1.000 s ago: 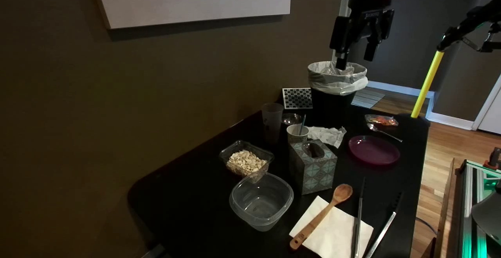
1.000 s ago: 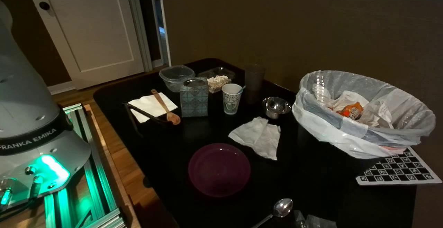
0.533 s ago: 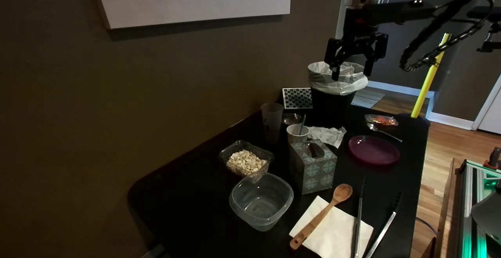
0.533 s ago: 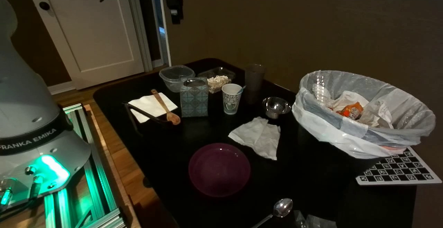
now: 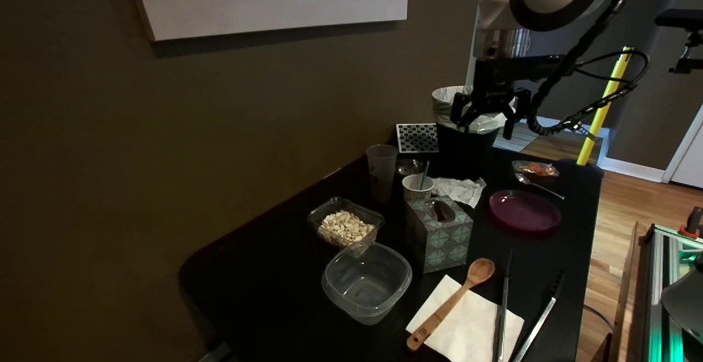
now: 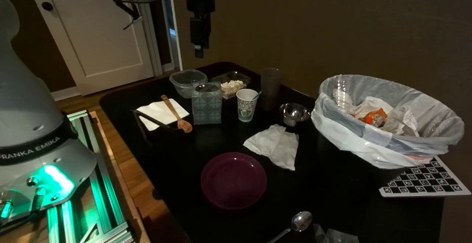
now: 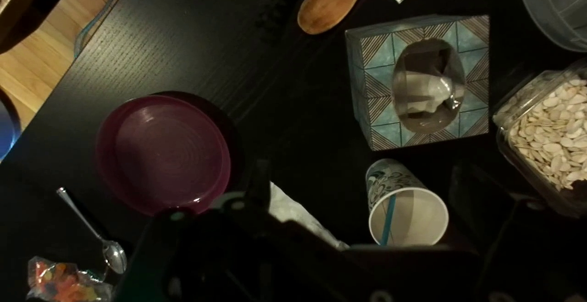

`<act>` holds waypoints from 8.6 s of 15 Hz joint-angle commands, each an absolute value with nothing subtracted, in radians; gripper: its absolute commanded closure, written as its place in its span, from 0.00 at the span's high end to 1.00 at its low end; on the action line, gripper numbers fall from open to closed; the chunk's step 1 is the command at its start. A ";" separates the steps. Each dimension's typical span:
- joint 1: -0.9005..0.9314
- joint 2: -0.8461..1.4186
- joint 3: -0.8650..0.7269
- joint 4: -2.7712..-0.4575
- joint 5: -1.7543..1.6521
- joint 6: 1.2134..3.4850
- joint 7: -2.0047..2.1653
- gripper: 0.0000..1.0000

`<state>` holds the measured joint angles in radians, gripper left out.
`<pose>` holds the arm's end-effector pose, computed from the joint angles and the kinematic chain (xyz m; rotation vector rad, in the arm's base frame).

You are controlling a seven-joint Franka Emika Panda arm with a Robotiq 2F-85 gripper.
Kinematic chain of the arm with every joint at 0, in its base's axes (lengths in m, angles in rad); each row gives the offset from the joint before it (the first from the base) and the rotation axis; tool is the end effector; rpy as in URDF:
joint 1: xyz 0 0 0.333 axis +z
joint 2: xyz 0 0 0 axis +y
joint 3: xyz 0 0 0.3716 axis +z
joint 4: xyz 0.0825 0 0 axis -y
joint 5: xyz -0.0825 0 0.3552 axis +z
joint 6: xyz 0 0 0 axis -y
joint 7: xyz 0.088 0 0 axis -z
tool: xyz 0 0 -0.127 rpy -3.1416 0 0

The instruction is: Remove the pencil from the cup

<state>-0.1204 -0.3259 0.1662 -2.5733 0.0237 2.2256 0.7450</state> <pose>0.3729 0.0198 0.4227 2.8996 -1.0966 -0.0164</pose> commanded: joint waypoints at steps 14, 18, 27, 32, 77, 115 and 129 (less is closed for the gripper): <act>-0.131 -0.139 0.098 -2.517 -0.078 2.417 0.941 1.00; -0.125 -0.072 0.091 -2.516 -0.180 2.542 1.038 1.00; -0.096 0.046 0.033 -2.494 -0.484 2.667 1.295 1.00; -0.075 0.005 0.014 -2.513 -0.429 2.645 1.227 1.00; 0.260 0.450 -0.348 -2.263 -0.453 2.918 1.288 0.89; 0.400 0.443 -0.474 -2.272 -0.454 2.957 1.370 0.02; 0.558 0.293 -0.645 -2.294 -0.530 2.954 1.420 0.02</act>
<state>0.5155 0.3526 -0.5866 -2.2669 -0.4820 2.9509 1.3844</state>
